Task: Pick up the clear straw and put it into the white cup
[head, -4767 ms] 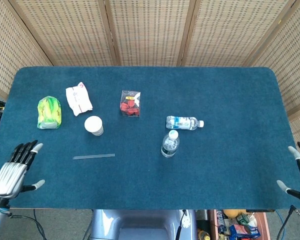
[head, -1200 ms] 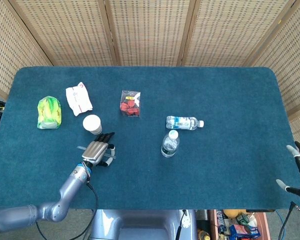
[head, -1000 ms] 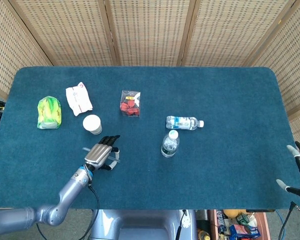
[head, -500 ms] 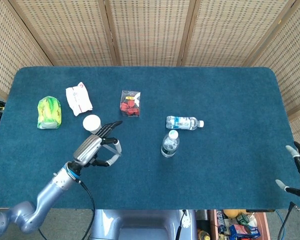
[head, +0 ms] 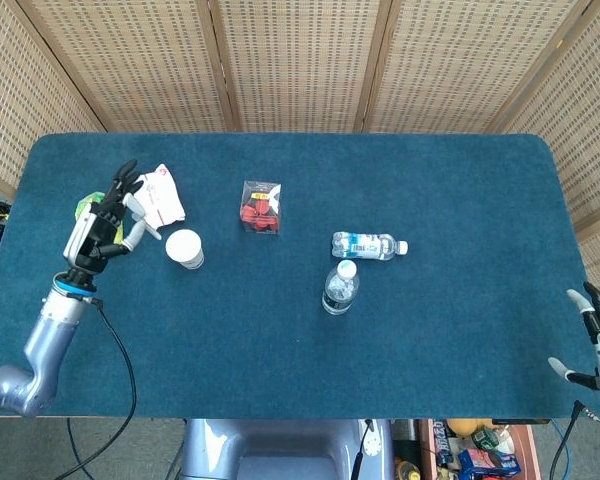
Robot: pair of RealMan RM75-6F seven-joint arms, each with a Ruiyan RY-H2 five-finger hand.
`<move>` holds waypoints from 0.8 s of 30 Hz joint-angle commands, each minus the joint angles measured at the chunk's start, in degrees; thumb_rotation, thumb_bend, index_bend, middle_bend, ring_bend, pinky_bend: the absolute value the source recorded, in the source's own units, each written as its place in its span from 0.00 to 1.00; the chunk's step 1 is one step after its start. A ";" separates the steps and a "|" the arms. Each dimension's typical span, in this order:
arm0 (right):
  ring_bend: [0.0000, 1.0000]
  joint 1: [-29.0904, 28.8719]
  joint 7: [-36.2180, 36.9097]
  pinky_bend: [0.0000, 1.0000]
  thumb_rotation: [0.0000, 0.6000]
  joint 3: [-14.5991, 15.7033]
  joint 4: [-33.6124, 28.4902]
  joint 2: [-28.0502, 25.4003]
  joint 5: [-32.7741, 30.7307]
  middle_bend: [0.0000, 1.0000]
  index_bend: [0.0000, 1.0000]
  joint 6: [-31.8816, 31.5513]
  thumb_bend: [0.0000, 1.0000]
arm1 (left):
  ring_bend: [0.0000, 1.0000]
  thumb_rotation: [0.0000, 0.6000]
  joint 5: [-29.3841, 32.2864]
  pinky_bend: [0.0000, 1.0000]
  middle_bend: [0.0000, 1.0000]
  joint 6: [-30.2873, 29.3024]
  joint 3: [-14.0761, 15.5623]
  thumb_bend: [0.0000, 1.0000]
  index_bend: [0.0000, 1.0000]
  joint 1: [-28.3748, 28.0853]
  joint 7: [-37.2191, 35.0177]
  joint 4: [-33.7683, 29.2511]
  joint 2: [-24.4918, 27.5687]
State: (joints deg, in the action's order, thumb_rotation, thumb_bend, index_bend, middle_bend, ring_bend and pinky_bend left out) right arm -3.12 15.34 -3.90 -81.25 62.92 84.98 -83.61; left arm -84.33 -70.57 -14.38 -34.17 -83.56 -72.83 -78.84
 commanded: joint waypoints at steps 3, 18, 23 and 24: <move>0.00 -0.04 0.03 0.00 1.00 -0.09 0.05 0.02 -0.33 0.00 0.00 0.25 0.00 | 0.00 1.00 2.12 0.00 0.00 3.17 -0.73 0.51 0.60 -1.67 -2.86 5.05 -2.82; 0.00 -0.46 1.02 0.00 1.00 -0.28 0.96 0.12 -1.25 0.00 0.00 1.72 0.00 | 0.00 1.00 3.37 0.00 0.00 8.71 0.17 0.51 0.60 -4.59 -4.64 11.99 -9.95; 0.00 -0.64 1.02 0.00 1.00 -0.32 1.13 0.23 -1.41 0.00 0.00 2.12 0.00 | 0.00 1.00 3.49 0.00 0.00 10.08 0.65 0.51 0.60 -5.11 -5.70 15.46 -12.19; 0.00 -0.68 1.02 0.00 1.00 -0.32 1.15 0.24 -1.46 0.00 0.00 2.23 0.00 | 0.00 1.00 3.47 0.00 0.00 10.33 0.77 0.51 0.60 -5.20 -5.91 16.10 -12.58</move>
State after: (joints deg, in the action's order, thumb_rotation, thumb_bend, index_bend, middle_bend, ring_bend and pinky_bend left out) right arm -3.78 16.36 -4.22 -80.10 63.15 83.54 -81.39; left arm -80.88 -60.75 -13.87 -39.14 -89.04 -57.53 -90.76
